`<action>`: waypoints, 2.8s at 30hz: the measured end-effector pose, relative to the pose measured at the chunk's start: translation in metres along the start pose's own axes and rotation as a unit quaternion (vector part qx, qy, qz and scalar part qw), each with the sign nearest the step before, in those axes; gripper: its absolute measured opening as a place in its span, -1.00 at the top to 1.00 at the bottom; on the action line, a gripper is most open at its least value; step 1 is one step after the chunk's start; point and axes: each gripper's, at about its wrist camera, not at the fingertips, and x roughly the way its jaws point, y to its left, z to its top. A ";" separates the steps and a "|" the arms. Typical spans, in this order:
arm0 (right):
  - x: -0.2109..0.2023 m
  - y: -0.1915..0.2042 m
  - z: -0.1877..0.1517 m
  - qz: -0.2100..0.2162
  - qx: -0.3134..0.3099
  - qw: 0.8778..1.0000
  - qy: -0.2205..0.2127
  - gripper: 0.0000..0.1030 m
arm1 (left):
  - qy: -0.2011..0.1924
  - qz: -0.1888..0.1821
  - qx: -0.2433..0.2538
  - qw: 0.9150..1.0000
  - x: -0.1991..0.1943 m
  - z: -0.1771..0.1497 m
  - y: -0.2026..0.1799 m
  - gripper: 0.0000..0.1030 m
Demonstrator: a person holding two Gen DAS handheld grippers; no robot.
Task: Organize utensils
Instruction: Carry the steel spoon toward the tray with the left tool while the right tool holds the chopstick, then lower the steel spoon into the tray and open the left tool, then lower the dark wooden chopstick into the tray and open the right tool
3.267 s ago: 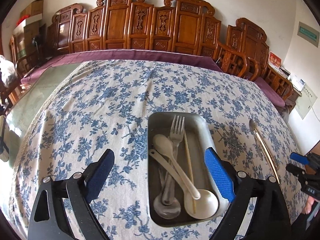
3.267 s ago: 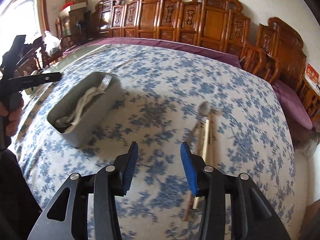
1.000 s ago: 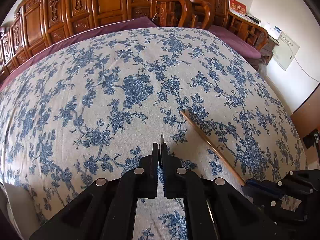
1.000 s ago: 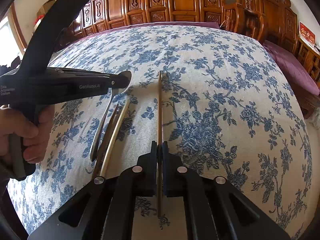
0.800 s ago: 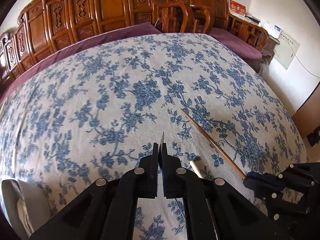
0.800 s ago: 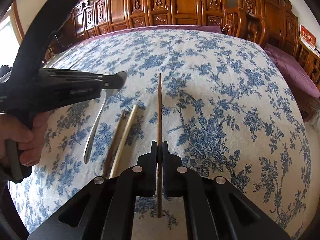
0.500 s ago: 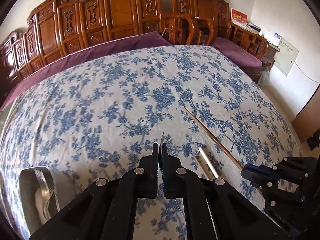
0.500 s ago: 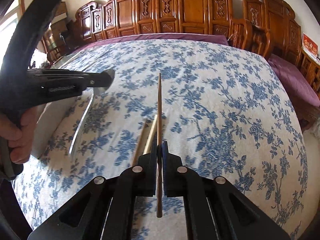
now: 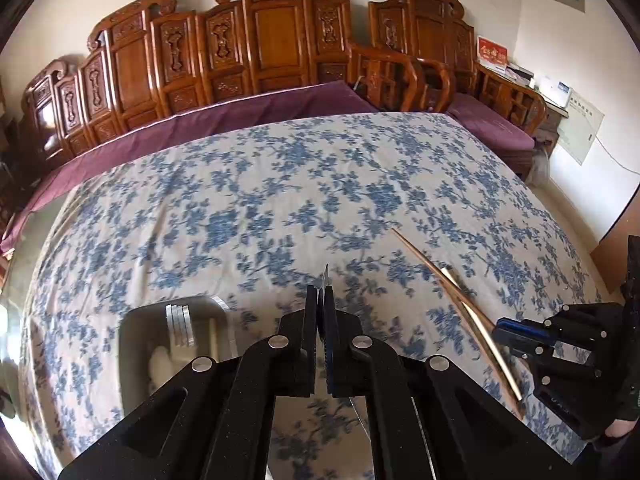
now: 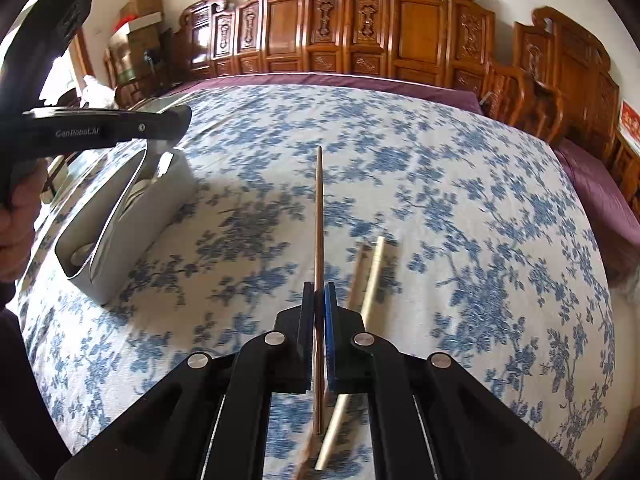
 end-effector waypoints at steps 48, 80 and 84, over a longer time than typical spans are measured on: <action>0.002 0.122 0.013 0.031 -0.081 0.996 -0.011 0.89 | 0.028 0.044 -0.064 0.997 0.010 -0.080 0.124 0.60; 0.046 0.210 0.059 0.090 -0.031 0.995 0.002 0.89 | -0.034 0.100 -0.137 0.985 -0.056 -0.094 0.192 -0.72; 0.062 0.213 0.057 0.088 -0.017 0.996 0.017 0.89 | -0.033 0.098 -0.143 0.984 -0.056 -0.095 0.198 -0.72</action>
